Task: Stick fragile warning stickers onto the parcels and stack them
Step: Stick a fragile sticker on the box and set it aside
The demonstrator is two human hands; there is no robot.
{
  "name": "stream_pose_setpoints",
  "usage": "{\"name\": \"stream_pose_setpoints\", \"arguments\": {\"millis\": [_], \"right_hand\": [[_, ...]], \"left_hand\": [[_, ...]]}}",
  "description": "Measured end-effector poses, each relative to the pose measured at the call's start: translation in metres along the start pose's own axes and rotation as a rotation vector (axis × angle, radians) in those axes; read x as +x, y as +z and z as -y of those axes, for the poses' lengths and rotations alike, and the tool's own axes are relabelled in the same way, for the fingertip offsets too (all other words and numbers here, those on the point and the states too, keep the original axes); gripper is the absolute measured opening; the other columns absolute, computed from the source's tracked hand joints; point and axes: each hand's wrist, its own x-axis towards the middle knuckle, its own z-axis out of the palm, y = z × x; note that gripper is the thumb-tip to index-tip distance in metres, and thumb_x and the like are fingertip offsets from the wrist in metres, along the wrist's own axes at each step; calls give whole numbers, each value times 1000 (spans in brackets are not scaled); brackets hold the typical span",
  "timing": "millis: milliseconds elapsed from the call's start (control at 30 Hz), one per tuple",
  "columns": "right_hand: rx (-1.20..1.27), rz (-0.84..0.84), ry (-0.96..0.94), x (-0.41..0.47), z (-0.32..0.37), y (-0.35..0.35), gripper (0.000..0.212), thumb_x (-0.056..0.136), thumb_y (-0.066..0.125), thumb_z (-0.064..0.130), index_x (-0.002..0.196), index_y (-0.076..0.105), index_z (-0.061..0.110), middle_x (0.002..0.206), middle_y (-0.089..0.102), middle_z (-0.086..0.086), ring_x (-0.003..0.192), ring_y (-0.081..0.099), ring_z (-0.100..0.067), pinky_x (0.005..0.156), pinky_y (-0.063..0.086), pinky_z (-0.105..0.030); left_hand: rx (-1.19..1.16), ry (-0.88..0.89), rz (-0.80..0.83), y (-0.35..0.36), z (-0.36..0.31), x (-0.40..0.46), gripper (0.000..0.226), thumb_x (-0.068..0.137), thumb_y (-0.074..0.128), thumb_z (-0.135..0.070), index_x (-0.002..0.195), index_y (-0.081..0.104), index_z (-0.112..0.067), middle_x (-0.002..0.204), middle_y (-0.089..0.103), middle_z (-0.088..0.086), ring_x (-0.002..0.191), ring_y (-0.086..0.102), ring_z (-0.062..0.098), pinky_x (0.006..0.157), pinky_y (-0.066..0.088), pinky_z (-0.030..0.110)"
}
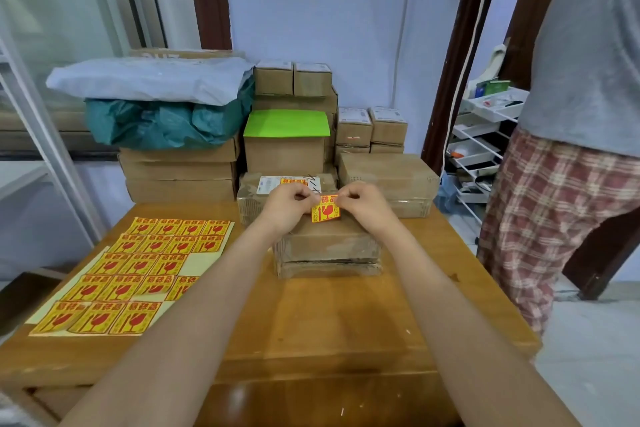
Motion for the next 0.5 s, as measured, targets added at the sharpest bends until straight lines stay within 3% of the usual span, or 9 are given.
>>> {"name": "stream_pose_setpoints", "arguments": {"millis": [233,400,500], "right_hand": [[-50,-13,-12,-2,2,1,18,88,61,9,82,69,-6,73,54,6,81,53,-14,75,41,-30],[-114,-17,-32,-1,-1,4,16,86,64,14,81,68,-2,90,57,-6,90,55,-20,81,44,-35],[-136,-20,-33,1,-4,4,14,84,67,16,76,65,4,98,58,-11,93,56,-24,83,45,-37]], "left_hand": [[54,22,-22,0,1,1,15,90,62,-15,88,68,-1,76,62,-9,74,57,8,72,48,22],[111,35,-47,2,3,1,18,89,63,-16,84,69,0,73,62,-2,75,56,16,76,49,36],[154,41,-63,3,2,0,19,89,64,-17,85,70,0,72,61,-2,72,54,13,73,47,33]]}}
